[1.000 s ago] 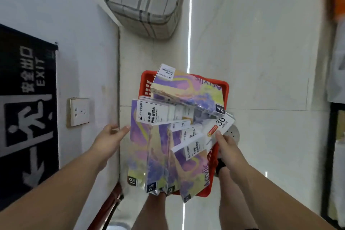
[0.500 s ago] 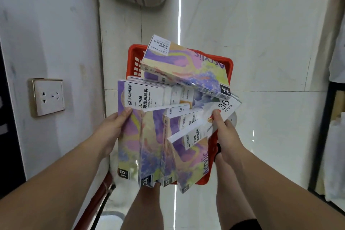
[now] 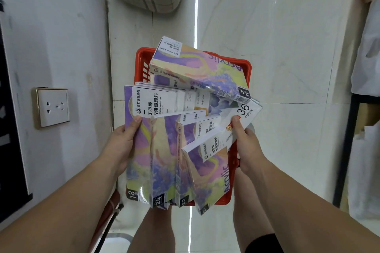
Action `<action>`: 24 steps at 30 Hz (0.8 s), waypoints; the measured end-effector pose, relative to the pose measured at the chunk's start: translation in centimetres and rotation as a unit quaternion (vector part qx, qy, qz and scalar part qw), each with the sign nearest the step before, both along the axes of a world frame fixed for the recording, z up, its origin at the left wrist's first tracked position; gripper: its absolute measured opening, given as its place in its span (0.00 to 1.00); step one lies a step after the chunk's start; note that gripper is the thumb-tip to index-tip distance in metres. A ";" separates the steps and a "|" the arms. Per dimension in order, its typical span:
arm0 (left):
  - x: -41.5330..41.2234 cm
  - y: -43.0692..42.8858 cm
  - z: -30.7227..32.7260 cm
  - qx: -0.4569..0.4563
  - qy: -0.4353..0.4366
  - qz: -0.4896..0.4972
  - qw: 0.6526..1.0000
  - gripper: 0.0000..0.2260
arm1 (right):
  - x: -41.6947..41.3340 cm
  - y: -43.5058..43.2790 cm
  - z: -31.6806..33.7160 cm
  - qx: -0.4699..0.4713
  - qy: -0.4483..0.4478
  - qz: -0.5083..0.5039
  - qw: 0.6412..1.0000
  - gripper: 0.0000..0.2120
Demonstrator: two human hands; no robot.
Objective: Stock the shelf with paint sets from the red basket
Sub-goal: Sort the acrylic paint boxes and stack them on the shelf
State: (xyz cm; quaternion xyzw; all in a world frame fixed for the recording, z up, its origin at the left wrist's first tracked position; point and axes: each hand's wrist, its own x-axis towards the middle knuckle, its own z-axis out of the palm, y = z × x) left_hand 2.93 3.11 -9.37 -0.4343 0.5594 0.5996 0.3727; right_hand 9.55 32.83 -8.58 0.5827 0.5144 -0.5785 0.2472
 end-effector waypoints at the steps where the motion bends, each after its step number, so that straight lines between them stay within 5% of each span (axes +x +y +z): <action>1: -0.1 0.3 0.7 0.000 0.004 0.006 1.000 0.23 | -0.3 0.1 0.6 0.003 0.004 -0.006 1.000 0.21; 9: -2.5 3.4 13.6 -0.042 0.030 0.007 0.999 0.28 | -3.7 3.0 13.4 0.013 0.034 -0.009 0.999 0.25; 14: -4.9 6.2 26.9 -0.063 0.078 -0.040 0.994 0.24 | -5.7 6.4 26.1 0.033 0.057 0.034 0.997 0.26; 18: -7.1 9.8 38.5 -0.063 0.130 -0.069 0.987 0.33 | -7.4 10.1 36.7 0.051 0.108 0.062 0.991 0.20; 24: -10.5 16.0 52.2 -0.066 0.185 -0.046 0.979 0.22 | -11.1 16.4 49.4 0.062 0.201 0.084 0.974 0.18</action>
